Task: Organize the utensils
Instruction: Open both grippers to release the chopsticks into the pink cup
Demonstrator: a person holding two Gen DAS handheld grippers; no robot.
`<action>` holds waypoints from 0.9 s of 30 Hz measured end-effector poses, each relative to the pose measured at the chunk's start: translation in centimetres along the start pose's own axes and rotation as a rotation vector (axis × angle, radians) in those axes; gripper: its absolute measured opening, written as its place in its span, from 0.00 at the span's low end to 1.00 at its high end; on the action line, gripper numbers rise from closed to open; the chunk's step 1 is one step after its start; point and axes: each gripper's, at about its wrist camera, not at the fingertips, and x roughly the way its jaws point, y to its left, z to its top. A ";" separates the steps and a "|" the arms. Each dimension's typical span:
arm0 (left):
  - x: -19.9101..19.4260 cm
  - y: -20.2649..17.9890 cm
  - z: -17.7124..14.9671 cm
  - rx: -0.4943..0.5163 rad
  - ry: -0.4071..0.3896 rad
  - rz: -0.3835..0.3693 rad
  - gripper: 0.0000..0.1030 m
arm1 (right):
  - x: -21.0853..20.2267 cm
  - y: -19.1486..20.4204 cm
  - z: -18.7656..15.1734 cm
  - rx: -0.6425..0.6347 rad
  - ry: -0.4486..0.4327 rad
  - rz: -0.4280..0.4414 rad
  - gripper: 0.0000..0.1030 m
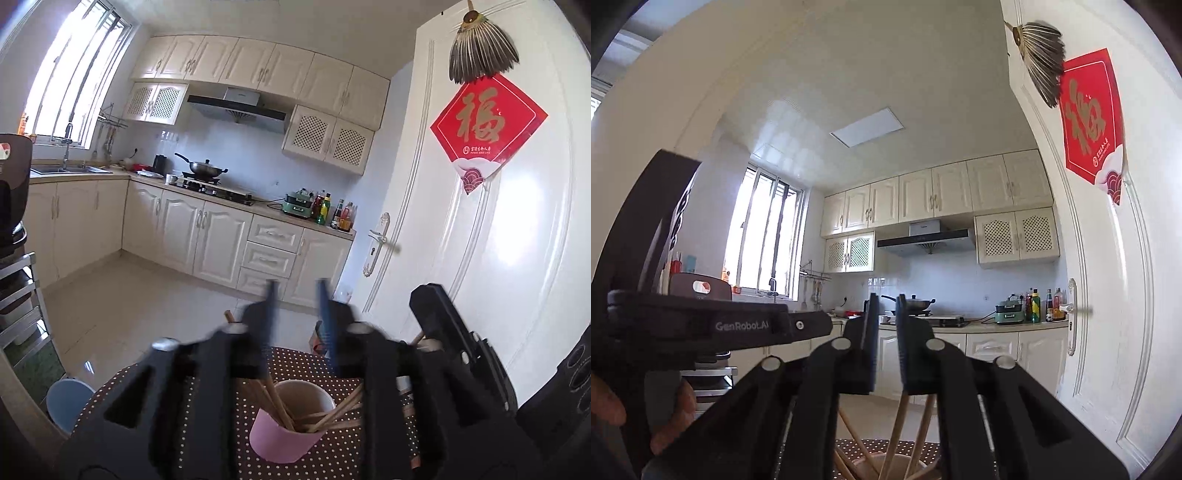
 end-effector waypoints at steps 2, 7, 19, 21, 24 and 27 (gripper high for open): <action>-1.1 -0.2 0.0 0.016 -0.011 0.026 0.43 | -0.6 0.0 0.5 0.008 0.000 -0.015 0.28; -3.3 -0.7 -0.3 0.048 -0.006 0.051 0.50 | -2.7 0.1 2.1 0.030 0.005 -0.037 0.42; -11.8 -2.4 -0.3 0.142 -0.043 0.145 0.71 | -9.2 2.4 5.4 0.036 0.038 -0.066 0.75; -13.1 -2.7 -0.5 0.154 -0.052 0.155 0.73 | -10.1 2.8 5.8 0.030 0.053 -0.072 0.78; -15.2 -3.1 -0.7 0.170 -0.055 0.165 0.80 | -12.0 3.7 6.3 0.017 0.071 -0.089 0.85; -17.3 -3.7 -1.1 0.208 -0.074 0.190 0.84 | -13.6 4.3 6.8 0.021 0.092 -0.093 0.89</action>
